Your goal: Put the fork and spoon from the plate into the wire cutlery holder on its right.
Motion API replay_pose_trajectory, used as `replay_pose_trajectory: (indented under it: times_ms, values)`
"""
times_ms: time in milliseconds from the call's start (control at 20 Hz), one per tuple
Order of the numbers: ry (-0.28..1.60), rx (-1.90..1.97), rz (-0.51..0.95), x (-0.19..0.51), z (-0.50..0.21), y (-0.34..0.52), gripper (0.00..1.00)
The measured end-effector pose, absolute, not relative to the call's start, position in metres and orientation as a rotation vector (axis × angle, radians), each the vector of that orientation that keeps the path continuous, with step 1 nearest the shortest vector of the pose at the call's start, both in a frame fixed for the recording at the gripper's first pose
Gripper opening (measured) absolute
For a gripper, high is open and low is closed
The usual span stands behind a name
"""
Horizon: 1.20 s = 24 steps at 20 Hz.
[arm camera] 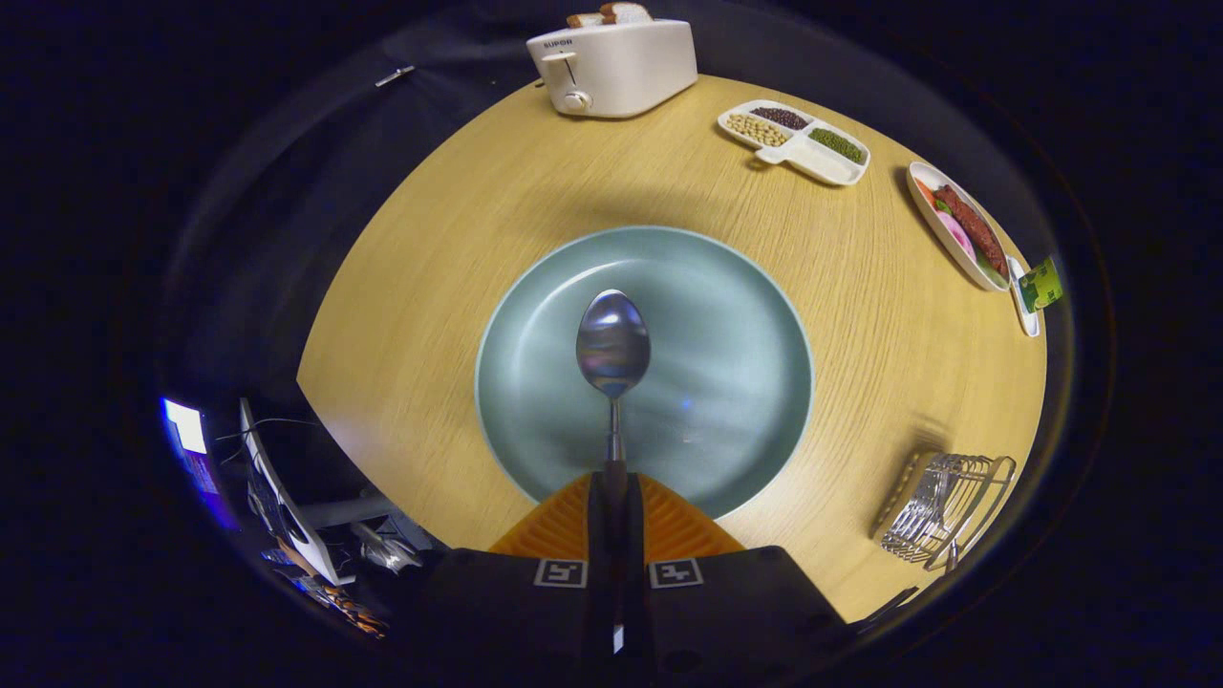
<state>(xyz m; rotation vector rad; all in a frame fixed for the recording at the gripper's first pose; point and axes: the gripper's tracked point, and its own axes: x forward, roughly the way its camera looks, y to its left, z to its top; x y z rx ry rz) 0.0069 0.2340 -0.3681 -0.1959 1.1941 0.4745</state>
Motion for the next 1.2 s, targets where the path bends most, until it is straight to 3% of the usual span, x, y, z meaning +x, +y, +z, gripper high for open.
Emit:
replay_pose_trajectory:
  times_ms: [300, 600, 1200]
  values:
    - [1.171, -0.128, 0.521, -0.002, -0.308, 0.205, 0.09]
    - [1.187, -0.129, 0.517, -0.022, -0.247, 0.116, 0.09]
    - [1.368, -0.12, 0.39, -0.031, -0.255, -0.024, 0.09]
